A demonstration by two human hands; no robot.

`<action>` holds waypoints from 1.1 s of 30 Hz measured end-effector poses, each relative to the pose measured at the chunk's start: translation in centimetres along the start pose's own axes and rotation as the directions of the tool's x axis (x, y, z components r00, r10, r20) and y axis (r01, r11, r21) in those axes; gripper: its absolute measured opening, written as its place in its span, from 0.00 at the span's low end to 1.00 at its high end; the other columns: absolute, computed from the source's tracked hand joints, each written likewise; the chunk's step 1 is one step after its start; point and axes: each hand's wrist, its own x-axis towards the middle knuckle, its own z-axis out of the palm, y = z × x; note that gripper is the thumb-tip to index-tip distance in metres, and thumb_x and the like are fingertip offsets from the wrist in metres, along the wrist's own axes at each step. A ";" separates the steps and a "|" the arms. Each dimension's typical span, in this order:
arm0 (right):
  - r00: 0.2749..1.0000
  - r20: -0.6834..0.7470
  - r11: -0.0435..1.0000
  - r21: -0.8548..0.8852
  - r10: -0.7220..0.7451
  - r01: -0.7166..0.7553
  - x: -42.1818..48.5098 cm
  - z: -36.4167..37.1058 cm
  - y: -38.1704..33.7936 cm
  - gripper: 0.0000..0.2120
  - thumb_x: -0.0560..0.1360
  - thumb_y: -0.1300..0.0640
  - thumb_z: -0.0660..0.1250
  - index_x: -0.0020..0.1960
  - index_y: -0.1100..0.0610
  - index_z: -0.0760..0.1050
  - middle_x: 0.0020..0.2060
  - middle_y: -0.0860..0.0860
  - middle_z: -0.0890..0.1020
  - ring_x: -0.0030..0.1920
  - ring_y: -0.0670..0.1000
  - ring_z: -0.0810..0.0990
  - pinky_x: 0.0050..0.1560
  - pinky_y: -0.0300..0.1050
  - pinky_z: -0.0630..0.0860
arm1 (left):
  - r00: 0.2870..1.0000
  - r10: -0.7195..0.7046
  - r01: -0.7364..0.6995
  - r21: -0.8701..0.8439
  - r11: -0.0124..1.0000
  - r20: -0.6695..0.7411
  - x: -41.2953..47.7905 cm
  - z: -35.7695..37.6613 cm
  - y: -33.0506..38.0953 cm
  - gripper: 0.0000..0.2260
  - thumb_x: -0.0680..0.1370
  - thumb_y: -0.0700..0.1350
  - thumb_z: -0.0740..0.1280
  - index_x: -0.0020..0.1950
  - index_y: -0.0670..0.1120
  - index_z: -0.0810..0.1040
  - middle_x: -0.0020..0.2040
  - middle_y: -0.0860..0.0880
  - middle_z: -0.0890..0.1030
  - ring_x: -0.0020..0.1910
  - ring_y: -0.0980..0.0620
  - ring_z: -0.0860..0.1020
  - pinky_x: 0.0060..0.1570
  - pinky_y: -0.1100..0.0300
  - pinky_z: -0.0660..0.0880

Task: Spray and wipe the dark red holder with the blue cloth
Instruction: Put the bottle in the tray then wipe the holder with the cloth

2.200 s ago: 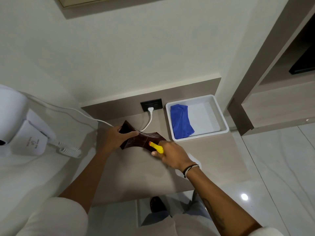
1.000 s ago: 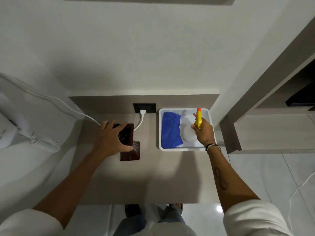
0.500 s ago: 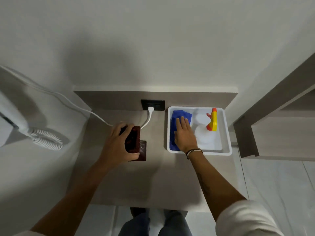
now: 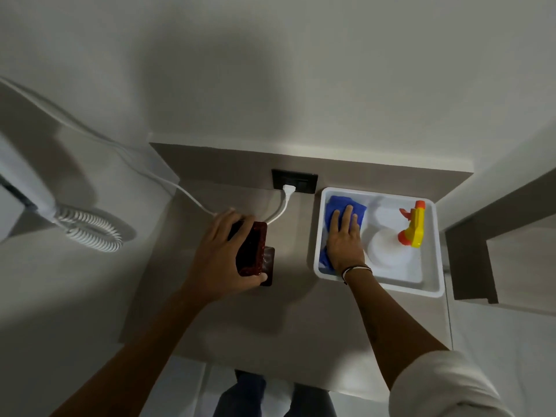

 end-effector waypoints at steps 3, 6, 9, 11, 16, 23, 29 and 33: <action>0.999 -0.034 0.992 0.124 0.036 -0.032 0.0 -0.1 -0.1 0.38 0.86 0.56 0.62 0.85 0.65 0.43 0.84 0.69 0.43 0.86 0.69 0.46 0.86 0.60 0.54 | 1.000 0.007 -0.007 -0.078 0.997 0.001 0.2 -0.5 -0.1 0.51 0.62 0.67 0.76 0.81 0.48 0.67 0.76 0.46 0.68 0.81 0.41 0.61 0.80 0.42 0.62; 0.991 -0.059 0.888 0.451 0.124 -0.084 -0.7 -1.8 0.2 0.26 0.87 0.59 0.61 0.83 0.61 0.58 0.82 0.63 0.62 0.81 0.66 0.65 0.82 0.53 0.65 | 0.999 0.044 -0.047 -0.141 0.989 -0.021 0.4 -1.0 -0.4 0.48 0.60 0.63 0.79 0.78 0.49 0.70 0.72 0.48 0.70 0.75 0.44 0.66 0.74 0.41 0.70; 0.915 -0.152 0.616 0.779 0.374 -0.122 -3.8 -3.9 -0.9 0.17 0.88 0.60 0.55 0.75 0.58 0.70 0.70 0.57 0.78 0.70 0.56 0.78 0.77 0.56 0.72 | 0.997 0.080 -0.082 -0.239 0.968 -0.016 0.2 -1.7 -1.5 0.48 0.61 0.60 0.80 0.78 0.50 0.70 0.72 0.50 0.69 0.74 0.47 0.66 0.74 0.46 0.70; 0.870 -0.151 0.496 0.860 0.470 -0.119 -6.1 -4.9 -2.2 0.20 0.85 0.67 0.55 0.75 0.60 0.71 0.69 0.54 0.79 0.68 0.46 0.79 0.78 0.49 0.71 | 0.996 0.085 -0.092 -0.286 0.954 -0.037 0.1 -1.9 -2.6 0.47 0.60 0.59 0.81 0.78 0.52 0.70 0.71 0.52 0.69 0.73 0.49 0.66 0.73 0.50 0.70; 0.729 -0.274 0.392 0.920 0.627 0.009 -13.5 -4.0 -6.9 0.29 0.80 0.75 0.57 0.80 0.63 0.67 0.78 0.57 0.73 0.77 0.53 0.72 0.81 0.42 0.66 | 0.994 0.109 -0.095 -0.475 0.875 0.002 -0.7 -2.2 -5.6 0.45 0.62 0.54 0.81 0.77 0.54 0.69 0.73 0.51 0.66 0.74 0.48 0.66 0.72 0.56 0.68; 0.754 -0.174 0.230 0.973 0.634 0.031 -19.5 -1.3 -14.6 0.31 0.79 0.77 0.58 0.81 0.62 0.67 0.79 0.57 0.71 0.78 0.56 0.71 0.82 0.60 0.65 | 0.988 0.151 -0.114 -0.566 0.817 0.018 -1.1 -1.4 -8.3 0.45 0.61 0.50 0.78 0.77 0.61 0.65 0.69 0.61 0.67 0.72 0.50 0.69 0.69 0.53 0.73; 0.860 -0.382 0.419 0.880 0.338 0.226 -18.1 -3.3 -21.4 0.37 0.74 0.77 0.57 0.83 0.63 0.63 0.83 0.58 0.64 0.84 0.57 0.63 0.86 0.55 0.58 | 0.995 0.079 -0.026 -0.640 0.768 0.055 -0.8 -1.6 -9.0 0.42 0.58 0.43 0.78 0.72 0.53 0.73 0.66 0.56 0.75 0.64 0.60 0.78 0.61 0.62 0.79; 0.859 -0.511 0.623 0.679 0.023 0.388 -16.0 -3.1 -25.2 0.44 0.73 0.78 0.58 0.86 0.61 0.53 0.87 0.56 0.52 0.87 0.56 0.52 0.87 0.50 0.55 | 0.989 0.150 -0.112 -0.626 0.772 0.009 -0.8 -2.7 -8.4 0.37 0.60 0.45 0.82 0.64 0.72 0.76 0.60 0.70 0.82 0.60 0.69 0.81 0.59 0.73 0.75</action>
